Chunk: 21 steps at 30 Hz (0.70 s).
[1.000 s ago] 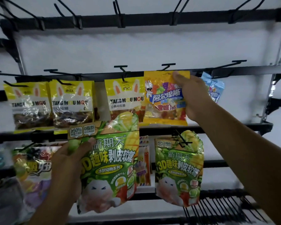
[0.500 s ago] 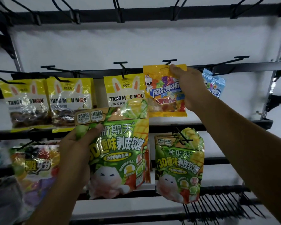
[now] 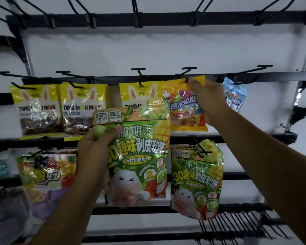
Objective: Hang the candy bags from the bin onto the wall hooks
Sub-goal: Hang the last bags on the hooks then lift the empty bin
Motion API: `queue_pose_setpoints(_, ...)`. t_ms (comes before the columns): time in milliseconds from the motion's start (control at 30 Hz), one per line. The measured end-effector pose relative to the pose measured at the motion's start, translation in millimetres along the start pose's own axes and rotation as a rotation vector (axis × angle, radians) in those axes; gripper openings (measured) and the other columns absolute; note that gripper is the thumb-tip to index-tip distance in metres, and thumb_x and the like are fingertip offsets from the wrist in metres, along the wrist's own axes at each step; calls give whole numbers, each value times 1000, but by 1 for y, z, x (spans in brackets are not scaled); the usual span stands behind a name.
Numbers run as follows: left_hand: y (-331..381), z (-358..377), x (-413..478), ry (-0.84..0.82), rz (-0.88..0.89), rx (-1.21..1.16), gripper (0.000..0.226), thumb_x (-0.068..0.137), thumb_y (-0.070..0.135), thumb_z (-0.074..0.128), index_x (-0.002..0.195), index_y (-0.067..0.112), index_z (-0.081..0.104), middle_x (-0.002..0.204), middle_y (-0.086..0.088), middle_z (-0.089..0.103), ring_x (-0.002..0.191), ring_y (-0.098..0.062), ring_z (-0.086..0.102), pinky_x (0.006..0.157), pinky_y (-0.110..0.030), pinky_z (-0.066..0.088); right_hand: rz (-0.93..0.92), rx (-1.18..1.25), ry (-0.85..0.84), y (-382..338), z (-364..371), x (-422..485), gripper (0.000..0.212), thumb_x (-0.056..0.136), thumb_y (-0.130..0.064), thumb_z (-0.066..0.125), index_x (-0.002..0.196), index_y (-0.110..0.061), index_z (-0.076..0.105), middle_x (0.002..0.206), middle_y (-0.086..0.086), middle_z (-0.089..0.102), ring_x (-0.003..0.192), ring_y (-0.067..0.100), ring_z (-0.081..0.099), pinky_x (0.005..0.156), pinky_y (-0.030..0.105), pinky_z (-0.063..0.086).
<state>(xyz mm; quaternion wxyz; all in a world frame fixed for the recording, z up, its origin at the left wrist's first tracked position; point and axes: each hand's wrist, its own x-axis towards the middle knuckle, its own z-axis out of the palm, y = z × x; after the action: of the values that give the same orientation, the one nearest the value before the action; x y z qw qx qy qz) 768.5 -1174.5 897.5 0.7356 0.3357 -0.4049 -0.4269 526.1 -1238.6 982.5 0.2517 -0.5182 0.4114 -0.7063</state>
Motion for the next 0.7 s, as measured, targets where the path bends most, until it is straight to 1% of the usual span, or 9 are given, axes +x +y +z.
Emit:
queue_pose_setpoints(67, 0, 0, 1, 3, -11, 3, 9, 81, 10, 75, 80, 19, 72, 83, -6, 77, 77, -27, 75, 69, -41, 59, 31, -1, -11, 4, -3, 2, 17, 93, -31, 66, 78, -22, 68, 80, -1, 71, 81, 19, 73, 74, 34, 60)
queue_pose_setpoints(133, 1, 1, 1, 1, -15, 5, 9, 81, 11, 75, 78, 19, 72, 85, -7, 77, 79, -30, 75, 72, -45, 59, 78, 14, -18, 7, -3, 3, 18, 94, -33, 64, 82, -19, 65, 71, -5, 68, 57, 5, 68, 50, 18, 52)
queue_pose_setpoints(200, 3, 2, 0, -4, -9, 8, 9, 81, 12, 75, 77, 19, 73, 84, -6, 77, 79, -30, 75, 73, -45, 60, 127, 19, -17, 10, -3, 6, 18, 94, -35, 63, 91, -18, 65, 70, -6, 68, 48, 2, 65, 41, 15, 46)
queue_pose_setpoints(367, 4, 3, -1, -13, 1, 27, 19, 80, 12, 76, 65, 23, 74, 82, -6, 77, 79, -30, 75, 76, -53, 60, 191, 9, -4, 14, 1, 10, 17, 94, -39, 63, 88, -23, 59, 71, -2, 66, 62, 13, 66, 51, 24, 53)
queue_pose_setpoints(400, 5, 2, -1, -14, 2, 35, 20, 79, 13, 77, 64, 24, 74, 82, -6, 77, 81, -32, 74, 78, -56, 59, 190, 6, -7, 14, 2, 10, 13, 95, -38, 62, 93, -25, 59, 72, -3, 63, 63, 12, 64, 54, 25, 53)
queue_pose_setpoints(500, 5, 0, -2, -14, 13, 57, 17, 78, 13, 78, 65, 25, 75, 86, -7, 77, 86, -34, 73, 83, -59, 56, 194, -26, 11, 16, 4, 16, 47, 96, -38, 60, 130, -6, 52, 74, -5, 56, 66, 8, 57, 69, 29, 50)
queue_pose_setpoints(533, 5, -2, -2, -17, 15, 57, 14, 79, 13, 77, 70, 23, 75, 87, -7, 77, 86, -34, 74, 83, -57, 57, 190, -45, 15, 16, 3, 18, 46, 95, -38, 61, 128, -7, 54, 74, -4, 56, 68, 8, 58, 72, 30, 49)
queue_pose_setpoints(600, 5, -5, -3, -21, 21, 58, 7, 79, 12, 75, 78, 19, 75, 88, -8, 77, 84, -32, 74, 80, -53, 58, 179, -81, 17, 19, 2, 25, 27, 93, -41, 63, 97, -14, 63, 75, -1, 62, 75, 14, 65, 68, 29, 50)
queue_pose_setpoints(700, 5, -9, -3, -32, 38, 57, 7, 79, 12, 74, 82, 18, 74, 88, -8, 77, 82, -31, 74, 76, -47, 59, 165, -131, 37, 23, 1, 32, 33, 91, -44, 66, 73, -18, 55, 77, 3, 65, 71, 15, 65, 65, 30, 52)
